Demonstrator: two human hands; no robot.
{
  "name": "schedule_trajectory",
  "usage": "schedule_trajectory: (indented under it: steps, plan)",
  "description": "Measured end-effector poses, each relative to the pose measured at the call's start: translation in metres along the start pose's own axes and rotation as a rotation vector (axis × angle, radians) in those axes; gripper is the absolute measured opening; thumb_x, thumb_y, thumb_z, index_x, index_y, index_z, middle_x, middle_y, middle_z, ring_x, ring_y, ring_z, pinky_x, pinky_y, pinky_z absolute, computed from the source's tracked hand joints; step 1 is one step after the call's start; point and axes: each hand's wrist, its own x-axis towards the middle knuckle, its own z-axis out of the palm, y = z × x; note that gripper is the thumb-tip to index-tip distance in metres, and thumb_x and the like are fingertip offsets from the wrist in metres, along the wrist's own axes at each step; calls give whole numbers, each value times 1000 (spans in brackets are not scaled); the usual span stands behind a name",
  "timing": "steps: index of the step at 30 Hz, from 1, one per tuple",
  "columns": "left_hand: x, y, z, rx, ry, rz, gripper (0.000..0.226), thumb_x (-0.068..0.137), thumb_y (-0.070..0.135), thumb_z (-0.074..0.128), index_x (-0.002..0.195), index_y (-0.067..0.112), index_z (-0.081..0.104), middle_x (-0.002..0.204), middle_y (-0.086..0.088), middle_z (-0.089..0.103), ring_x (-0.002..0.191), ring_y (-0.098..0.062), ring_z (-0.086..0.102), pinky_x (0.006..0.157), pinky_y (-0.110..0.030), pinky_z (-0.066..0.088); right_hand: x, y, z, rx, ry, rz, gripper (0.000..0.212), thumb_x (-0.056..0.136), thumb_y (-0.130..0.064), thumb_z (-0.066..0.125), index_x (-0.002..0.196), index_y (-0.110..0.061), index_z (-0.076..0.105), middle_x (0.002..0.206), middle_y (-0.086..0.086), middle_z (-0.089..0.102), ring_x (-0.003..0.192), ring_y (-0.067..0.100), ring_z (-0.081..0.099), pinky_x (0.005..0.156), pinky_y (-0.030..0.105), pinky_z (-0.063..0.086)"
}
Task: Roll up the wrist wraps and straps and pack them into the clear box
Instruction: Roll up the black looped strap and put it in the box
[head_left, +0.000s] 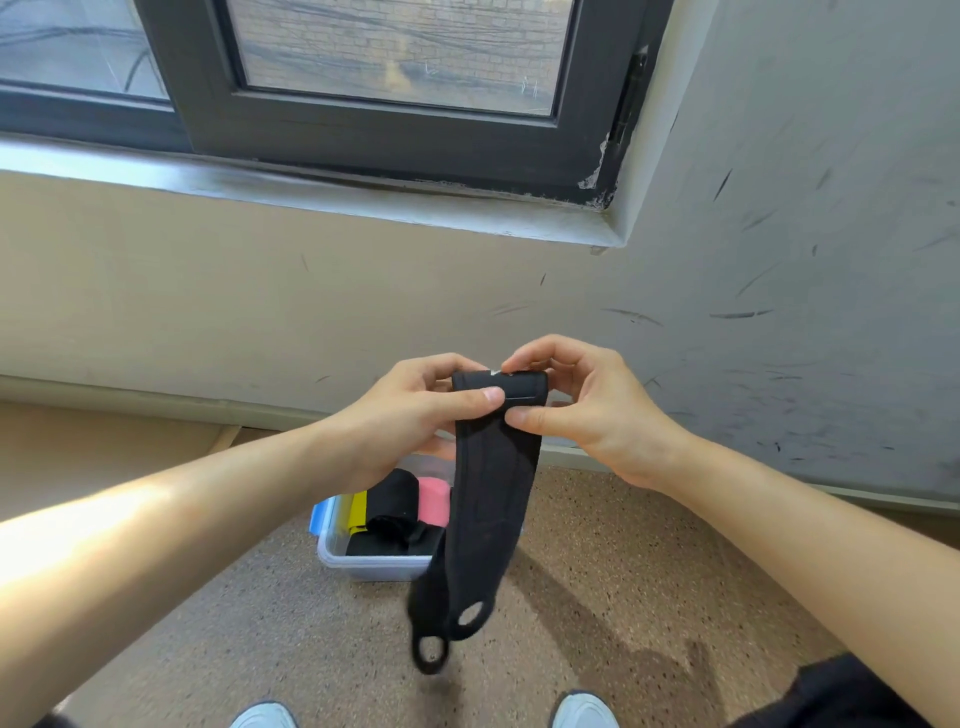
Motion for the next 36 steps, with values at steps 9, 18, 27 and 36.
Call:
schedule_trajectory:
  steps: [9,18,27,36]
  plan:
    - [1,-5,-5,-15,6,139,37,77,5,82,111,14,69,103,-10,73,95,-27,73,86,-42,62,1,-4,-2,206,-128,254,32,93,-38,69,113,-14,64,100,5,72,99,33,71,86,46,60]
    - [0,-4,-4,61,-5,40,42,82,19,82,121,24,67,115,-9,75,106,-28,74,99,-52,56,1,-6,-2,208,-66,179,32,87,-17,73,116,-5,64,100,15,71,93,28,70,86,51,60]
    - [0,-2,-3,28,-35,-79,44,90,50,68,120,17,72,115,-16,75,113,-43,68,102,-60,52,0,-4,-1,45,-2,33,29,86,-1,78,108,-18,67,106,21,69,104,39,64,93,50,59]
    - [0,-3,-12,-59,-66,32,38,87,15,78,121,6,66,110,-13,71,103,-31,72,88,-45,60,1,-1,-3,113,-120,187,38,88,-26,74,120,-9,62,112,13,69,106,27,70,90,42,59]
